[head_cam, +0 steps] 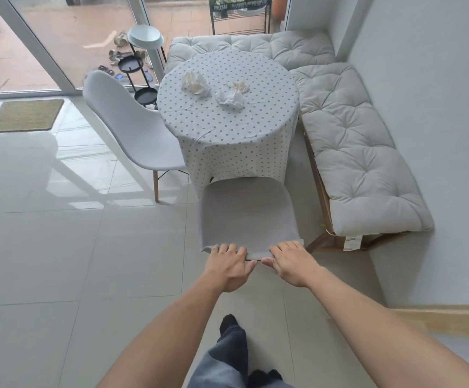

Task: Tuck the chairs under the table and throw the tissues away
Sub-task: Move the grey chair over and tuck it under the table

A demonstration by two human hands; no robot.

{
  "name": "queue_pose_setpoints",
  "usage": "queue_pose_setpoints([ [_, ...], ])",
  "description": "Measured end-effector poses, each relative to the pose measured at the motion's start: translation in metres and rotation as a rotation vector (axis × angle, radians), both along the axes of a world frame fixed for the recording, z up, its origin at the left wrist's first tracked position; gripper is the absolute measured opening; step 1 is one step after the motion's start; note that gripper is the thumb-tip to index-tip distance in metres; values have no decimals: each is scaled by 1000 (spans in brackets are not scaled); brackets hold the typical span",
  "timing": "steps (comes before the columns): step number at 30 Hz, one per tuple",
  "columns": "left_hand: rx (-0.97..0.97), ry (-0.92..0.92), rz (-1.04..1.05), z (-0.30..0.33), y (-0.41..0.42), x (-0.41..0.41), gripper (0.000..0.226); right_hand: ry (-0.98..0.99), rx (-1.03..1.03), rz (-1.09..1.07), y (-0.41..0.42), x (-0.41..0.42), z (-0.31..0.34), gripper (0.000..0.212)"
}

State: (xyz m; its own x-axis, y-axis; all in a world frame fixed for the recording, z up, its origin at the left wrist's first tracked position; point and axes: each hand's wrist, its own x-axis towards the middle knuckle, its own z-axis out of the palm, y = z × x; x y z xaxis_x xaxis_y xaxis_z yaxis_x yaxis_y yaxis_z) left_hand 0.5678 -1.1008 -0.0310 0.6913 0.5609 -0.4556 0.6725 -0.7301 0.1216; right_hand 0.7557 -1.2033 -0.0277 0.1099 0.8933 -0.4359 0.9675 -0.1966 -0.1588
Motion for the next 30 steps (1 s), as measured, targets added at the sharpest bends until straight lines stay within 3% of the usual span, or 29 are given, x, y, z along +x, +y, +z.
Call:
queue_pose_setpoints([
  [19, -10, 5, 36, -1, 144, 112, 60, -22, 13, -38, 145, 104, -2, 55],
  [30, -141, -34, 110, 8, 175, 109, 65, 77, -91, 4, 162, 122, -1, 64],
])
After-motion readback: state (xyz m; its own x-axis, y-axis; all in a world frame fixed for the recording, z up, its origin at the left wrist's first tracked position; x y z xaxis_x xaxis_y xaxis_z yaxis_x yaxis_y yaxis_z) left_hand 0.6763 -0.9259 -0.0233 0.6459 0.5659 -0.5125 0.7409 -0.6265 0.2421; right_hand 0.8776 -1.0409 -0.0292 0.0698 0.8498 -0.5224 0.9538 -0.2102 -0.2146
